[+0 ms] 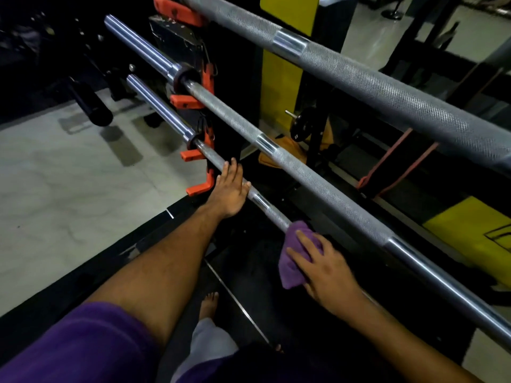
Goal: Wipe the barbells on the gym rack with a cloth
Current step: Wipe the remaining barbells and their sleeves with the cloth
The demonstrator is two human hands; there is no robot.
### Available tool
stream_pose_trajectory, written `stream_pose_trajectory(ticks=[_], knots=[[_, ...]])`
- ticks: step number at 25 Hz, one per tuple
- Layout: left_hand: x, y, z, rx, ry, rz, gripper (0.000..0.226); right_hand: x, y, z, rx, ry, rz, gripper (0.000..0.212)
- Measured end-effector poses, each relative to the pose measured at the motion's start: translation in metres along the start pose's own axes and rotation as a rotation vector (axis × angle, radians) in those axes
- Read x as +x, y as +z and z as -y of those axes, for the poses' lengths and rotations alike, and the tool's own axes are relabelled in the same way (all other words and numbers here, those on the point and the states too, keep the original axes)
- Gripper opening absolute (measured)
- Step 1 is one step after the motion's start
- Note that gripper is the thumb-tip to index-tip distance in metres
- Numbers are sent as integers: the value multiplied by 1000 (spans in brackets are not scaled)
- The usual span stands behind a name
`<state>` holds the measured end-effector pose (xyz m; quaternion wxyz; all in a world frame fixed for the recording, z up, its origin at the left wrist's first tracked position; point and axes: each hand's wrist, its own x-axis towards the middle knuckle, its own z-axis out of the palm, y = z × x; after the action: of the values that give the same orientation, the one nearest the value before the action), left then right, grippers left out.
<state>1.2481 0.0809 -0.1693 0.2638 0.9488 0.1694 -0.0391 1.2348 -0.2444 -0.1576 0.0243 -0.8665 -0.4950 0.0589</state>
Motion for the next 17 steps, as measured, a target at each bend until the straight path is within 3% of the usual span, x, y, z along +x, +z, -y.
stream_pose_trajectory(ticks=[3,5,6,8,10,12,14,17], knots=[[0,3,1,-9,15,4,66,-23,-4,-15,207,312,41,69],[-1,3,0,-14,12,6,66,7,-9,-22,418,463,7,43],[-1,3,0,-9,12,6,66,29,-12,-22,491,497,19,45],[-1,2,0,8,8,14,66,72,-16,-10,462,416,-24,58],[0,0,-2,19,-6,26,65,101,-12,18,193,305,-35,57],[-1,-2,-2,32,-8,27,65,97,-8,42,-24,235,-84,72],[-2,-3,-2,28,-4,28,65,73,-5,40,-73,102,-65,81],[-3,-2,-1,19,0,27,65,11,10,10,-33,-38,-52,78]])
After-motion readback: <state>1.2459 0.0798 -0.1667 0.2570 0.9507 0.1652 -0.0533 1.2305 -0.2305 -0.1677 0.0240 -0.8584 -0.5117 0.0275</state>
